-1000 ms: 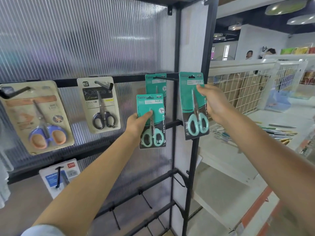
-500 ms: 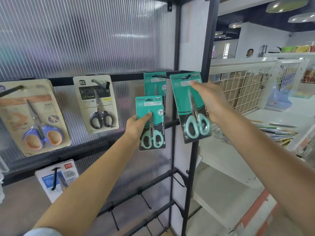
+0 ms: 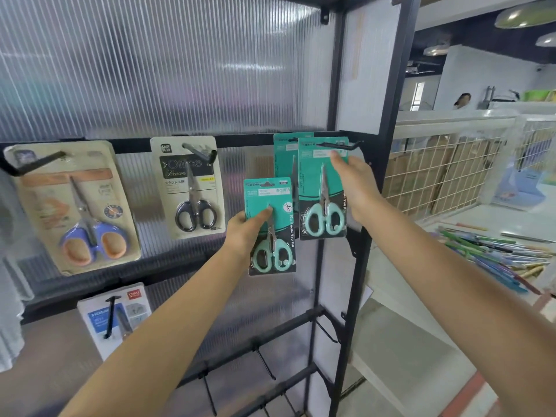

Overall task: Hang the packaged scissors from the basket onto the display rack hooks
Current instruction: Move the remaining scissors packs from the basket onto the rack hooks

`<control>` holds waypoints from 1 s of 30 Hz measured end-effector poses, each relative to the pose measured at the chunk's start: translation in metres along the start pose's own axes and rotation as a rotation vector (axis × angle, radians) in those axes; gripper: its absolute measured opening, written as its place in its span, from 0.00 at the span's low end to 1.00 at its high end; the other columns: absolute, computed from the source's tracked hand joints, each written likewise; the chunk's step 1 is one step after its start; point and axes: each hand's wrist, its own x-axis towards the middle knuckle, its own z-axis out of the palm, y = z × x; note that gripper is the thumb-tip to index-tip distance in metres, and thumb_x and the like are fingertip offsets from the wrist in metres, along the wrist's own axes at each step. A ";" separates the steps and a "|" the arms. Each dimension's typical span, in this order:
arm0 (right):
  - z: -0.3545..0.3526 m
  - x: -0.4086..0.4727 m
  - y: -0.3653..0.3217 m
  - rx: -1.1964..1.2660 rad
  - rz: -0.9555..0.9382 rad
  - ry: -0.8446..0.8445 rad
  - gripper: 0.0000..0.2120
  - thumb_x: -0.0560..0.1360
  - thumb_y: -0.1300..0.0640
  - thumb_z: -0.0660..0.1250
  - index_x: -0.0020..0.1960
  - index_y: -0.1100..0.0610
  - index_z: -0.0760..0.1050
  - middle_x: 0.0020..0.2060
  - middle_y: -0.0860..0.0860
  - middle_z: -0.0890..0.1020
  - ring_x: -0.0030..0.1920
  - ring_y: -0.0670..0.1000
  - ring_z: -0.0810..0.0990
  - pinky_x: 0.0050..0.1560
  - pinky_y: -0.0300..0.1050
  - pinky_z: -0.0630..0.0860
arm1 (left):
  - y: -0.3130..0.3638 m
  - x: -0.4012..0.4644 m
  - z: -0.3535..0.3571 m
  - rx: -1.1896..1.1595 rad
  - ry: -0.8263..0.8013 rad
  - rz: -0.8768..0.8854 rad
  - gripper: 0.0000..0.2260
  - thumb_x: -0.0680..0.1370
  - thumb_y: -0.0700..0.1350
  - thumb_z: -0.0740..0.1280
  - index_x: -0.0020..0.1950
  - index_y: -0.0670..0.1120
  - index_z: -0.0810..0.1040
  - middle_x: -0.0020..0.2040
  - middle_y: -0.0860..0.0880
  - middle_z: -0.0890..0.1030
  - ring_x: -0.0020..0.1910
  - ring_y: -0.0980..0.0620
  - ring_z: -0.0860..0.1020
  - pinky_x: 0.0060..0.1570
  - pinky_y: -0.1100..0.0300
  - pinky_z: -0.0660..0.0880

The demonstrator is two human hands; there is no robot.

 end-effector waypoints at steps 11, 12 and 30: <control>0.040 0.035 0.009 0.061 0.014 -0.037 0.13 0.81 0.50 0.57 0.58 0.57 0.74 0.51 0.51 0.82 0.46 0.47 0.81 0.34 0.32 0.76 | -0.003 0.009 -0.018 -0.054 0.009 -0.019 0.17 0.73 0.47 0.72 0.58 0.42 0.76 0.53 0.44 0.83 0.51 0.44 0.82 0.57 0.47 0.76; 0.041 0.037 0.009 0.046 0.013 -0.040 0.14 0.81 0.50 0.56 0.59 0.57 0.73 0.51 0.51 0.82 0.46 0.47 0.81 0.34 0.32 0.76 | -0.003 0.008 -0.018 -0.051 0.001 -0.016 0.17 0.73 0.47 0.72 0.58 0.41 0.76 0.53 0.44 0.83 0.50 0.44 0.82 0.57 0.47 0.77; -0.049 -0.047 -0.002 -0.534 -0.173 -0.188 0.06 0.78 0.52 0.62 0.50 0.54 0.75 0.46 0.48 0.81 0.49 0.48 0.80 0.51 0.47 0.79 | -0.010 -0.056 0.046 0.052 -0.291 0.144 0.11 0.76 0.42 0.69 0.57 0.40 0.77 0.51 0.44 0.84 0.43 0.49 0.83 0.42 0.58 0.81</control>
